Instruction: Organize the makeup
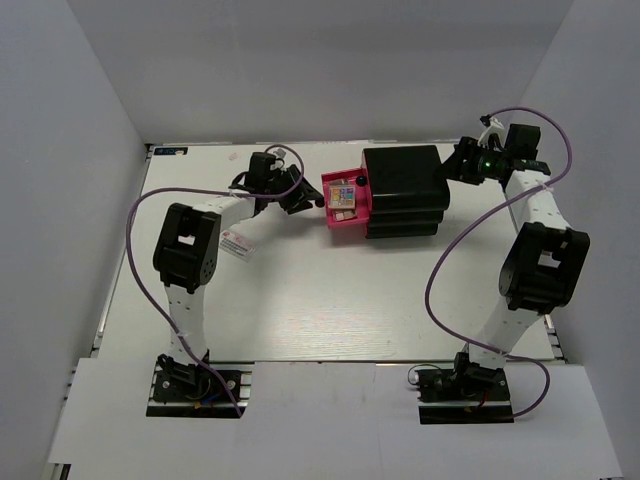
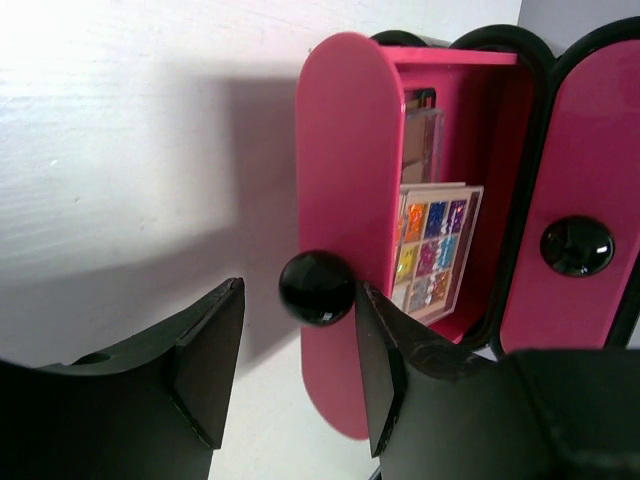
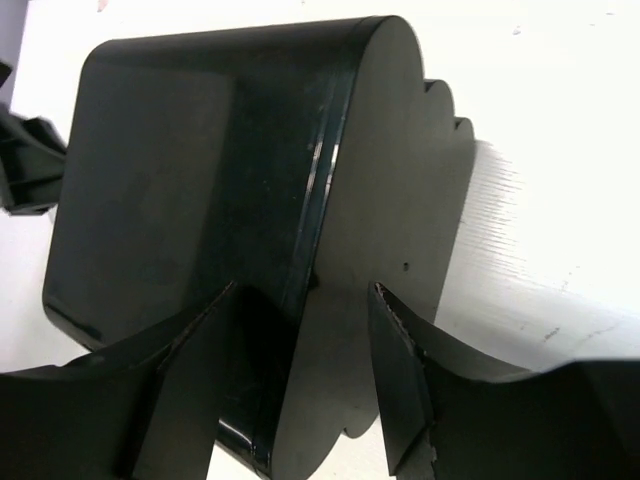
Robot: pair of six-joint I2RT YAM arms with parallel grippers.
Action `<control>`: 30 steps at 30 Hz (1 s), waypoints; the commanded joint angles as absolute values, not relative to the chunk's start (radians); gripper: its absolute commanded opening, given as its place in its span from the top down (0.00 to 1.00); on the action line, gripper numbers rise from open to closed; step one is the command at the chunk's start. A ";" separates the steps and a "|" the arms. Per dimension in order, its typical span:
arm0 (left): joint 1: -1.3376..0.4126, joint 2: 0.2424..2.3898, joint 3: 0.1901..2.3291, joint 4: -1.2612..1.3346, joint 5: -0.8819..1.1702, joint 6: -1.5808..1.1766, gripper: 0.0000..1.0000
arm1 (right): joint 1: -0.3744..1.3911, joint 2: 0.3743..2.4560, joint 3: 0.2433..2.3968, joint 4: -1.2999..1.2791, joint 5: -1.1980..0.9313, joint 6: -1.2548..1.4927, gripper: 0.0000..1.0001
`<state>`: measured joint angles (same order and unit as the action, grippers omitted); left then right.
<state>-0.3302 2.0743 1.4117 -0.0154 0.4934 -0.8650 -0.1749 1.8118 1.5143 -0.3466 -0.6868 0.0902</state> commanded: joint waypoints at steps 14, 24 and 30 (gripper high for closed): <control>-0.383 2.158 1.545 0.112 0.624 -0.946 0.42 | -0.178 1.878 1.578 -0.406 -0.828 0.063 0.49; -0.443 2.267 1.687 0.161 0.733 -0.969 0.42 | -0.175 1.885 1.585 -0.417 -0.847 0.061 0.50; -0.472 2.319 1.730 0.169 0.744 -0.999 0.41 | -0.175 1.890 1.586 -0.416 -0.848 0.066 0.50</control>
